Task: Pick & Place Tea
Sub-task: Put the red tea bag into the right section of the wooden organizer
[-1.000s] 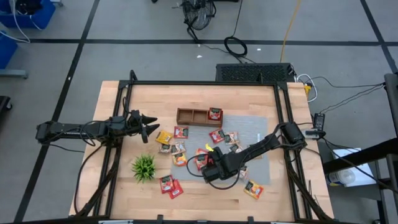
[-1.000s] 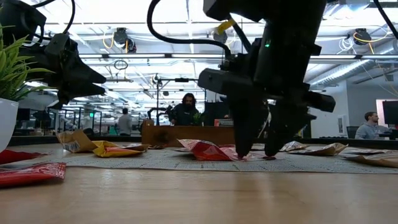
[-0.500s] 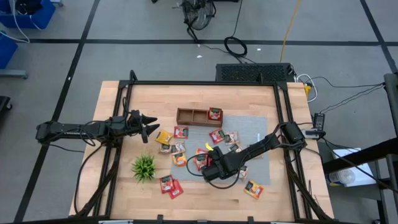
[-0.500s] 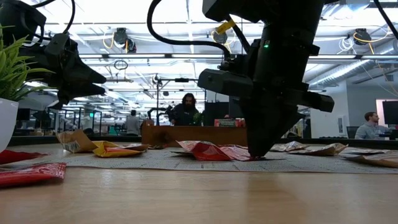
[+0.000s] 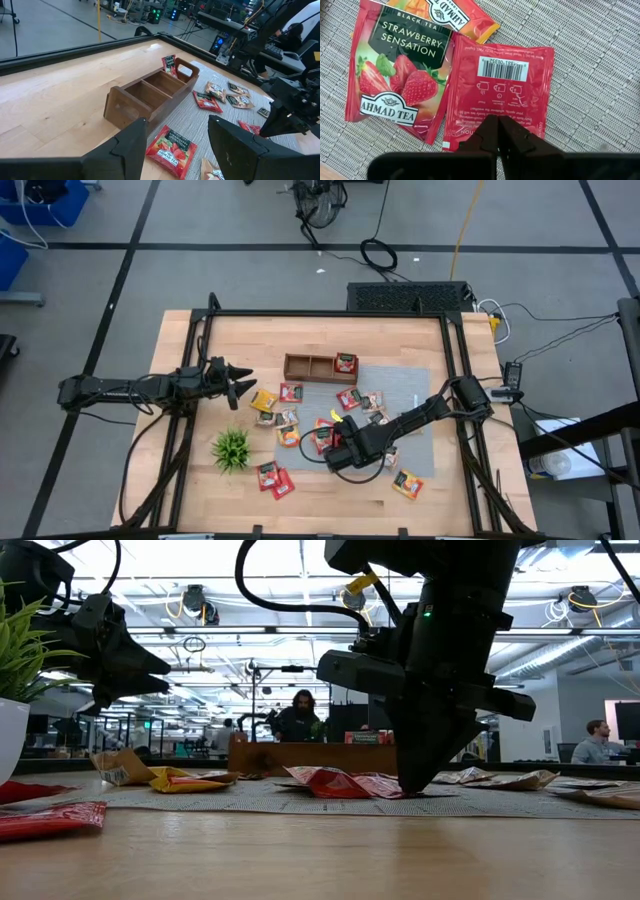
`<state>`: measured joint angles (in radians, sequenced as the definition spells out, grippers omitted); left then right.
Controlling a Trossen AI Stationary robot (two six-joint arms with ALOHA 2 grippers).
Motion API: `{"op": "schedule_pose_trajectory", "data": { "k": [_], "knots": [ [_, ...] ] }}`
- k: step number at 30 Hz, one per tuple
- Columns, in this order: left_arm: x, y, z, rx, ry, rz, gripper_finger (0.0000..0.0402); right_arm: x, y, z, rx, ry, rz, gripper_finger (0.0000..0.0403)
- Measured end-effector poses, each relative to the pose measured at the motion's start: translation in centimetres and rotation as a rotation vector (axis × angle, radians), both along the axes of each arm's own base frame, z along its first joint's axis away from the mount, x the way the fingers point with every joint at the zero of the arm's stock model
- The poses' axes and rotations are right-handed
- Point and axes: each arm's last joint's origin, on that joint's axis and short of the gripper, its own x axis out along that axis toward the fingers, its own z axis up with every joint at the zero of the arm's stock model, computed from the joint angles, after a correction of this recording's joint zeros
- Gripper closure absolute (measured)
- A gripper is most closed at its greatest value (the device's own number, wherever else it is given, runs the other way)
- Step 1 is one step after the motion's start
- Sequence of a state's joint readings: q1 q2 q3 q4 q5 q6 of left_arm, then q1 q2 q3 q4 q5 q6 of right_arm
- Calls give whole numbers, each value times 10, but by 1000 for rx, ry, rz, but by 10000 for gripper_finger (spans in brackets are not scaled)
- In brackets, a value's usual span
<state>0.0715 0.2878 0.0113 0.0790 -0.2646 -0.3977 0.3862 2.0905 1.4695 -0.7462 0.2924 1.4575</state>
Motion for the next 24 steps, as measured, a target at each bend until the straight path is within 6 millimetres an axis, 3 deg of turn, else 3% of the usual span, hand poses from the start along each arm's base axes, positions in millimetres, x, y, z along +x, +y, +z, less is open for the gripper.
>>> {"op": "schedule_pose_trajectory", "data": {
  "k": [18, 24],
  "knots": [
    [0, 0, 0, 0, 0, 0, 190, 3, 1, -1, -21, -21, 56, 389],
    [0, 0, 0, 0, 0, 0, 190, 2, -1, 1, 3, -7, 63, 350]
  ]
}}
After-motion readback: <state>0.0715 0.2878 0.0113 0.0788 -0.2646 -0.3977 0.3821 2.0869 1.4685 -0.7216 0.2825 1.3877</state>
